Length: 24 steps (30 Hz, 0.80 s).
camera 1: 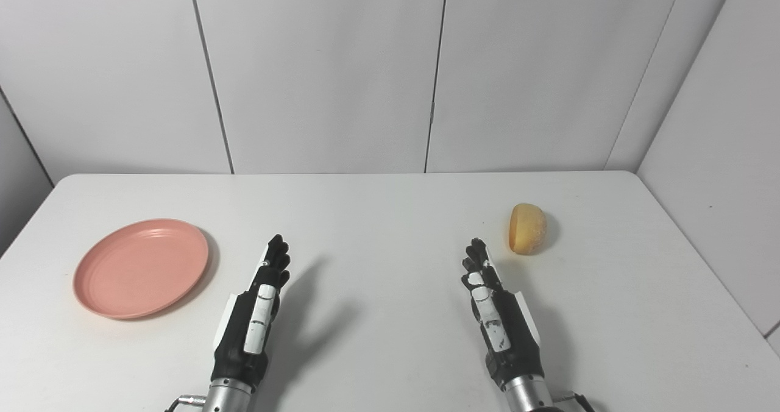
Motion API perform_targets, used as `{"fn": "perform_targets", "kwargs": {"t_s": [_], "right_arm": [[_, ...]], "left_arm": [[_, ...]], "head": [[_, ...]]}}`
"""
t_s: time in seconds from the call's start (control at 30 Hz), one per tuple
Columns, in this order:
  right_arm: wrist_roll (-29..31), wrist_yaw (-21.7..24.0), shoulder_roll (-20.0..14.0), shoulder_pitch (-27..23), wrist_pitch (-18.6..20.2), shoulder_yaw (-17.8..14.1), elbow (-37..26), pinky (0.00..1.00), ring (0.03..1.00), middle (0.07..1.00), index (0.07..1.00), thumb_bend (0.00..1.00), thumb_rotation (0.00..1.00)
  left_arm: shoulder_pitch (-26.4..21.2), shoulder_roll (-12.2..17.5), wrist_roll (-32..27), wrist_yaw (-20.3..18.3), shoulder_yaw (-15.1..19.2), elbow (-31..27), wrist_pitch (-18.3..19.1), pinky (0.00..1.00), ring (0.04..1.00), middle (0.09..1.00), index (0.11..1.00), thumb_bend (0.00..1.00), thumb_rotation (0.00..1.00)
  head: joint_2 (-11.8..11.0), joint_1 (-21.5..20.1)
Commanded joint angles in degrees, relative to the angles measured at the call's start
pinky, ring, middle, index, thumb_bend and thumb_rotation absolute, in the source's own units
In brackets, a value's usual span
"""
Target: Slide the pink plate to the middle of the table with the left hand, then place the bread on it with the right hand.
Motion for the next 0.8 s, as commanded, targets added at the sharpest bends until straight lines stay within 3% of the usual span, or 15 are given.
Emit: {"fn": "perform_targets", "kwargs": {"t_s": [0.0, 0.77], "right_arm": [[0.1, 0.6, -0.1, -1.1, -1.3, 0.1, -1.8, 1.0, 1.0, 1.0, 1.0, 0.55, 0.86], [1.1, 0.6, -0.2, -2.3, -0.2, -1.0, -1.8, 1.0, 1.0, 1.0, 1.0, 0.57, 0.9]], "left_arm": [[0.8, -0.4, 0.4, 0.4, 0.0, 1.8, -1.9, 1.0, 1.0, 1.0, 1.0, 0.71, 1.0], [1.6, -0.6, 0.9, -0.4, -0.8, 0.0, 1.2, 1.0, 1.0, 1.0, 1.0, 0.68, 1.0]], "head": [[0.0, 0.1], [0.2, -0.3]]}}
